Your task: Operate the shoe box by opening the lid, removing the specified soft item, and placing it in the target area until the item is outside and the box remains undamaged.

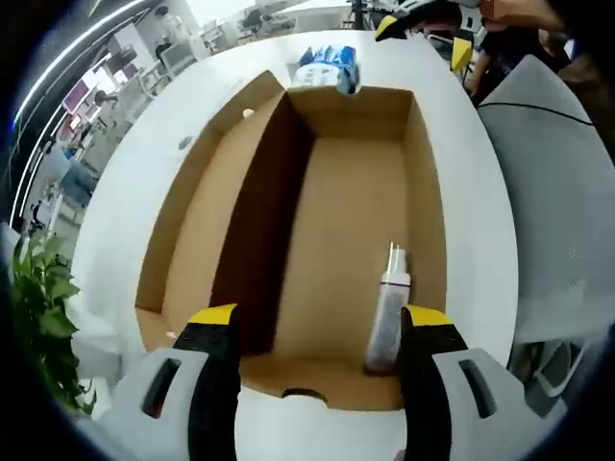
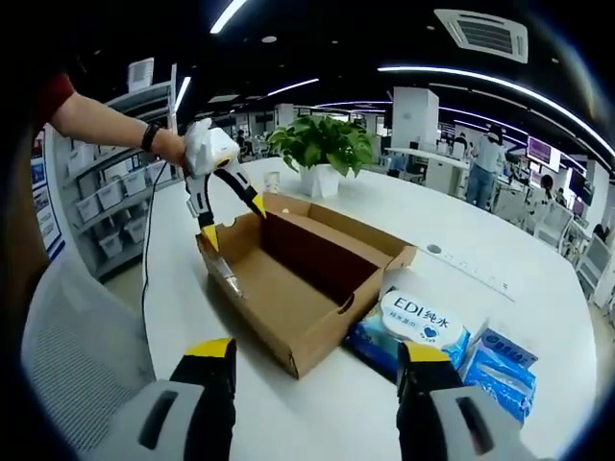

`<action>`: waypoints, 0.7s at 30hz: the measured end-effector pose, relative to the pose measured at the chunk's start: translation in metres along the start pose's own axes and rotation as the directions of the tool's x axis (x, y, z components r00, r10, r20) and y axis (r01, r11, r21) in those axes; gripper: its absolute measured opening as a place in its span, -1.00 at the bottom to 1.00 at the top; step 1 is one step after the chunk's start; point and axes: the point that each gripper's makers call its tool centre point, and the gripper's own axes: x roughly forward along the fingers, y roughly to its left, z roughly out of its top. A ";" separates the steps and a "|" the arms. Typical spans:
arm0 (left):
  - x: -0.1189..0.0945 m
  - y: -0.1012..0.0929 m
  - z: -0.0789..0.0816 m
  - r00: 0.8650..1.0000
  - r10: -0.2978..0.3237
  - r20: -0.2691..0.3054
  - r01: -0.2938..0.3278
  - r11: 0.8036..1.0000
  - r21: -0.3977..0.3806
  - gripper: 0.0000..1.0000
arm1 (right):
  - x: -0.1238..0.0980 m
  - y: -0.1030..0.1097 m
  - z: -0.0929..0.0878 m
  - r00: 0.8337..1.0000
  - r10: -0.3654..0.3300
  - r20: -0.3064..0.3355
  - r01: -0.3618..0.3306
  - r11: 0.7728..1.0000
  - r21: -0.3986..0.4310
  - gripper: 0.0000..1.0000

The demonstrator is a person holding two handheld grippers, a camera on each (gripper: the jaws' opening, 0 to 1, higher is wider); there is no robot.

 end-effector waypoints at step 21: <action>0.031 0.007 -0.007 1.000 0.013 -0.021 -0.014 0.998 -0.057 0.38 | -0.012 0.012 -0.003 1.000 -0.001 0.010 0.001 1.000 0.029 0.40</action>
